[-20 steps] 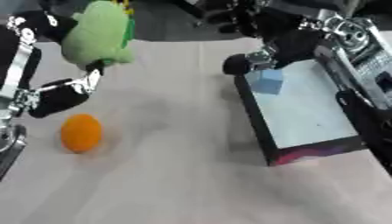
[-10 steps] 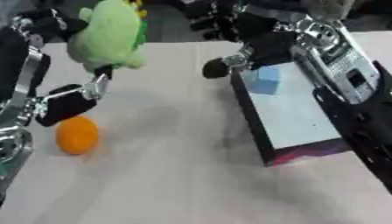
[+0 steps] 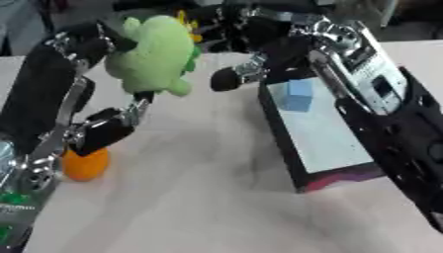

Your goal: Pick up the objects with one hand, pass them to the other hand, and then place them into the box on the other side of the table.

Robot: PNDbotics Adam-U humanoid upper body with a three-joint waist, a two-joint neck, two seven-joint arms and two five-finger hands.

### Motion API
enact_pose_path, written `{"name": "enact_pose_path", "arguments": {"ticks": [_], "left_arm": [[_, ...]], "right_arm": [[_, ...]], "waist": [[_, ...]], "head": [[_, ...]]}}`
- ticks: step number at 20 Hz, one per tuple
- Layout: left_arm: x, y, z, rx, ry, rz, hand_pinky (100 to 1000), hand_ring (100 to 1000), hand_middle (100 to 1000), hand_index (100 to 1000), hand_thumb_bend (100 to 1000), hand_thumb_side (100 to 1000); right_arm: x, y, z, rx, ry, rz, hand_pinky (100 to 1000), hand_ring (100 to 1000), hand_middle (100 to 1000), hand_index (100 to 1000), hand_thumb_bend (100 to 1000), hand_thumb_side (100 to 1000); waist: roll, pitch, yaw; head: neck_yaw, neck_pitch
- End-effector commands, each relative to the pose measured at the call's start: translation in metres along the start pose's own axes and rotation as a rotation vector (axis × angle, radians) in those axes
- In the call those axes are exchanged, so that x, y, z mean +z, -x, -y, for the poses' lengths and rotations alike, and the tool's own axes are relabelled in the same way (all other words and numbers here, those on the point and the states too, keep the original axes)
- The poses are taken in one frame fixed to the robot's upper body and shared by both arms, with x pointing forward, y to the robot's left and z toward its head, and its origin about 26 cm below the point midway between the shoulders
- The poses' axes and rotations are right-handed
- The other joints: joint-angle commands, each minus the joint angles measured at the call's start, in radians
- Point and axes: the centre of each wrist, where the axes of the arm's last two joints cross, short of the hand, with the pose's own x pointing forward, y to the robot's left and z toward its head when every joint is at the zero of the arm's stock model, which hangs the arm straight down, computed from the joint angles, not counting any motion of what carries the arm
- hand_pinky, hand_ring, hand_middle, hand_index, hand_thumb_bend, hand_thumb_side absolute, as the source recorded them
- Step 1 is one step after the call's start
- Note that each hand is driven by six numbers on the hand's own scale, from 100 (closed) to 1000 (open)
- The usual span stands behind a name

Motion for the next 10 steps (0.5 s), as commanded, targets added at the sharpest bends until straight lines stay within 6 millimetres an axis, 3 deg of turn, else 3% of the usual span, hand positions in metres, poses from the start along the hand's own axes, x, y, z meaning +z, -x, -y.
{"name": "enact_pose_path", "arguments": {"ticks": [1,10], "left_arm": [[-0.007,-0.004,0.001,-0.035,-0.034,0.042,738,578,552,454,100,100],[-0.017,-0.02,0.005,-0.035,-0.08,0.098,732,583,555,457,100,100]], "right_arm": [[-0.003,-0.009,0.004,0.0,-0.009,0.007,1000,1000,1000,1000,692,296],[-0.01,-0.006,0.002,-0.05,-0.041,-0.029,1000,1000,1000,1000,692,293]], "waist": [[-0.007,-0.018,0.005],[-0.003,-0.008,0.032]], "head": [[-0.016,-0.014],[-0.062,-0.003]]}}
